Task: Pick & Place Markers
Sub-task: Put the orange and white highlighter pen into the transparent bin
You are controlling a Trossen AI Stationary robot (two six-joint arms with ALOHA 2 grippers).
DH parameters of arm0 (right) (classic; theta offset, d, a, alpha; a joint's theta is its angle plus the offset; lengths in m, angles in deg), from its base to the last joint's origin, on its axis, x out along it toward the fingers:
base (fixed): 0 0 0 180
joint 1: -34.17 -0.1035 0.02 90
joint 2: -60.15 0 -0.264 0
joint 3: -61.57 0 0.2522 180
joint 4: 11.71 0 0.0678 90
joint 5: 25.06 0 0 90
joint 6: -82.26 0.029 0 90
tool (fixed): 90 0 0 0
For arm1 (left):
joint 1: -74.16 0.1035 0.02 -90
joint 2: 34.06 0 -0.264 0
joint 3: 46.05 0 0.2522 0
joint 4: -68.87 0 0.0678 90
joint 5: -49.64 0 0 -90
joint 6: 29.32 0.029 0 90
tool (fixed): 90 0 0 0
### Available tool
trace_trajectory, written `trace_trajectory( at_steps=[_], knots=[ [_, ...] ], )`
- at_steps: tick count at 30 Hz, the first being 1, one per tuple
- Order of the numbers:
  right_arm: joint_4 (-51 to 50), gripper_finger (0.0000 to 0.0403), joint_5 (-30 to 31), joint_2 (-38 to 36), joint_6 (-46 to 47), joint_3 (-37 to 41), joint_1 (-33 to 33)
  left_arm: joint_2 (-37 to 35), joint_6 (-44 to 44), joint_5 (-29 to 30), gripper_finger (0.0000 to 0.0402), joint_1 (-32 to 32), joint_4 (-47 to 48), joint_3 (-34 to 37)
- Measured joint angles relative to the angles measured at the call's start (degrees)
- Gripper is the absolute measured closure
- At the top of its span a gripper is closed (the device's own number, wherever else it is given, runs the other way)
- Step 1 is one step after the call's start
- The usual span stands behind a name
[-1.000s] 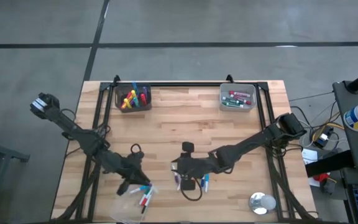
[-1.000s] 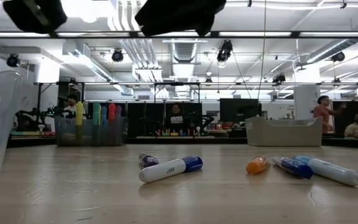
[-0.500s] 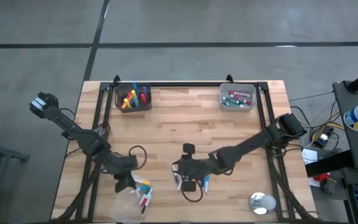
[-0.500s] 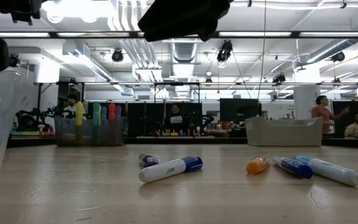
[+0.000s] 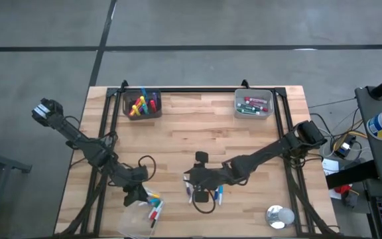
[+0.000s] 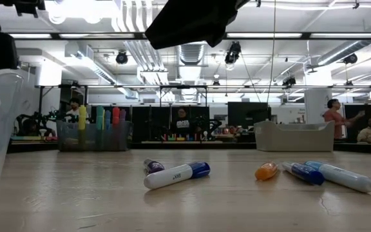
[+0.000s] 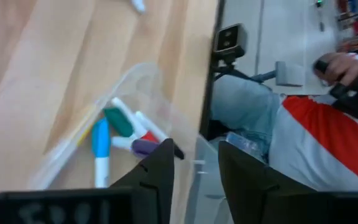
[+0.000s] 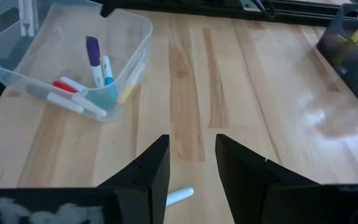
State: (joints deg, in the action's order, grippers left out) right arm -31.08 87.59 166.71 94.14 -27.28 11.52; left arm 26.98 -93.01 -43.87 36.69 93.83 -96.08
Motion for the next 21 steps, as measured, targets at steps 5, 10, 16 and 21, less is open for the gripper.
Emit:
trace_trajectory(
  at_steps=[5,10,16,21],
  knots=[
    [-1.0,0.0274,-0.1,0.0,0.3,0.0,0.0,0.0,2.4,-1.2,0.0281,-0.1,-1.5,0.0],
    [-9.3,0.0283,-0.2,0.0,8.3,0.0,-0.1,0.0,15.3,11.0,0.028,-0.1,-10.4,0.0],
    [-22.6,0.0286,-5.5,0.0,26.3,0.2,-0.1,0.0,35.4,30.0,0.028,-0.1,-25.9,0.0],
    [-26.9,0.0277,-18.0,0.0,22.9,0.3,-0.4,0.0,50.3,34.2,0.028,-0.1,-36.2,0.0]
  ],
)
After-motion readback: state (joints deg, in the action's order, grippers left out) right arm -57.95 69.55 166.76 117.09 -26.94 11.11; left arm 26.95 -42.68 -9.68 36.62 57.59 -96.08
